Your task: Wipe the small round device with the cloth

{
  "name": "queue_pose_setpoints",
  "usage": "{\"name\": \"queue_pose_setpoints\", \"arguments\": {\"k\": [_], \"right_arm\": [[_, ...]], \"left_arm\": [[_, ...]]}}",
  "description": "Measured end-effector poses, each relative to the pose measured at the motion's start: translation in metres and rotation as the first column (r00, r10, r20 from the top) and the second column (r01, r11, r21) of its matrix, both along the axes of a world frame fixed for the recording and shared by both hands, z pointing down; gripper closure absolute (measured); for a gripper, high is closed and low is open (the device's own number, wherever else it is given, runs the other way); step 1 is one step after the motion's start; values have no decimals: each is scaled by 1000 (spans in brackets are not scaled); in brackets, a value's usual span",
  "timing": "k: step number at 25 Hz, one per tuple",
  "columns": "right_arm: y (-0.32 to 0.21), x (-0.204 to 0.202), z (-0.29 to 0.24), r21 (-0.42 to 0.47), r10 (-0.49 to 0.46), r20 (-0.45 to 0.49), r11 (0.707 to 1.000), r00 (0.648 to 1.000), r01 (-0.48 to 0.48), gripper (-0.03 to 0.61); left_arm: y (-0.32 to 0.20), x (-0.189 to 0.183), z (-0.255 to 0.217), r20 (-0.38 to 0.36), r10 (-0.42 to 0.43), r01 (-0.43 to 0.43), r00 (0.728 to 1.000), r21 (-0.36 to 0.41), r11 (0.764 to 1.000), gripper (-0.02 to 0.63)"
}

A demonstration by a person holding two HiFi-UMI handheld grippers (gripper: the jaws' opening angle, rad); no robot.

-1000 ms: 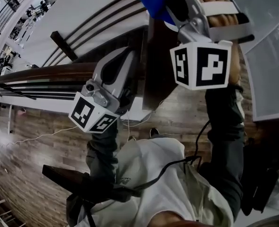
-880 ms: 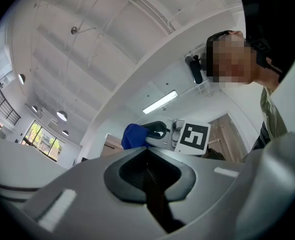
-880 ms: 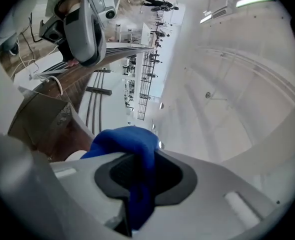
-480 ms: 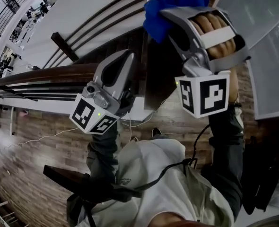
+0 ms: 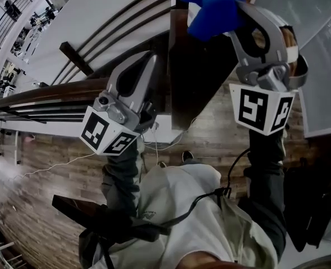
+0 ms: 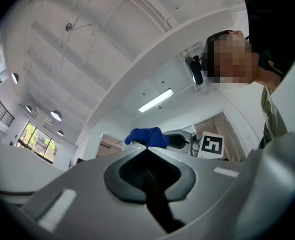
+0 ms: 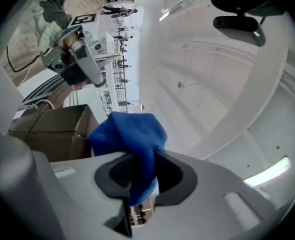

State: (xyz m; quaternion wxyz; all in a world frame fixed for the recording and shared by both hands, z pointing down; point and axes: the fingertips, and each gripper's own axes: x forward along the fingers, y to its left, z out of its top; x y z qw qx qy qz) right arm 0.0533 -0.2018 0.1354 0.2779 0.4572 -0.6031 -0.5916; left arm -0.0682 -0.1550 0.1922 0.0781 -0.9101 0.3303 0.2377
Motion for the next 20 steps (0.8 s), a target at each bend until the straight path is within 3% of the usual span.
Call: {"name": "queue_pose_setpoints", "arguments": {"k": [6,13,20], "right_arm": [[-2,9,45,-166,-2,-14,986,1000,0,502],[-12,44,-36,2,29,222,1000,975,-30,501],[-27,19,-5,-54,67,144,997,987,-60,502]], "left_arm": [[-1,3,0,10,12,-12,1000,-5,1000,623],[-1,3,7,2,15,-15,1000,-28,999,623],[4,5,13,3,22,-22,1000,-39,999,623]]}}
